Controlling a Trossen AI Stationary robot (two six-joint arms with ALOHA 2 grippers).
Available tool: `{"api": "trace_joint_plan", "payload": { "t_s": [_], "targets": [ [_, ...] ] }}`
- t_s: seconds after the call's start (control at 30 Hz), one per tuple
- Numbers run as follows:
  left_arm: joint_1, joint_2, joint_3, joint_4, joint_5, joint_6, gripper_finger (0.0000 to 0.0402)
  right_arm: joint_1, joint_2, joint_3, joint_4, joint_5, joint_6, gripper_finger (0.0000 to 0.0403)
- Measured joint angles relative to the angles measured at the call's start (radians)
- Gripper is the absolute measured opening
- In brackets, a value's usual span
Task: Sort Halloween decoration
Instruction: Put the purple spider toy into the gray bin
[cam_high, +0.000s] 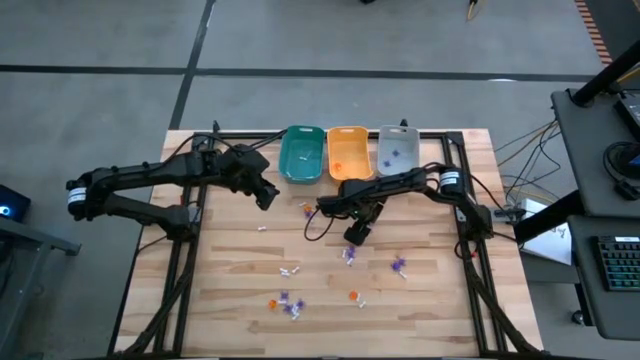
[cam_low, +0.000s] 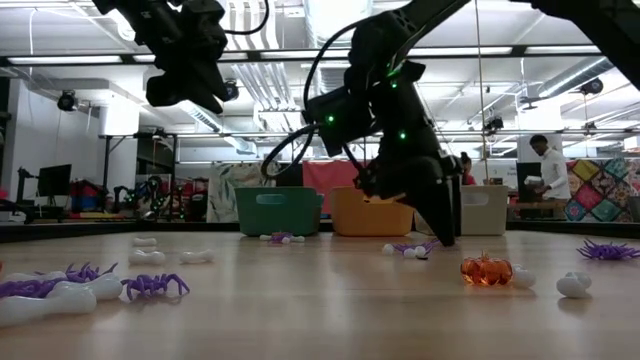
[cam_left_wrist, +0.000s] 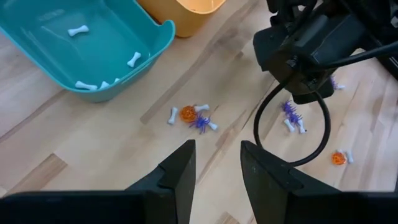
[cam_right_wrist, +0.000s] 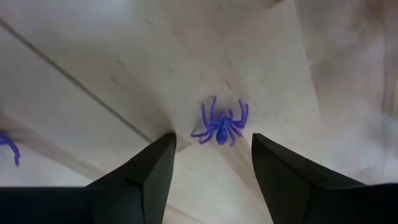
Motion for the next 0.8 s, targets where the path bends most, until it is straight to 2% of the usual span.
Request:
{"api": "trace_joint_plan", "payload": {
  "t_s": [0.3, 0.53, 0.8],
  "targets": [
    [0.0, 0.0, 0.0, 0.0, -0.025, 0.0, 0.0109, -0.037, 0.002, -0.002, 0.028, -0.023, -0.109, 0.0193],
    [0.0, 0.0, 0.0, 0.0, -0.025, -0.002, 0.0109, -0.07, 0.004, -0.003, 0.046, -0.07, -0.211, 0.0154],
    [0.0, 0.0, 0.0, 0.011, -0.026, -0.01, 0.0109, -0.072, 0.004, -0.003, 0.051, -0.067, -0.257, 0.01]
  ]
}}
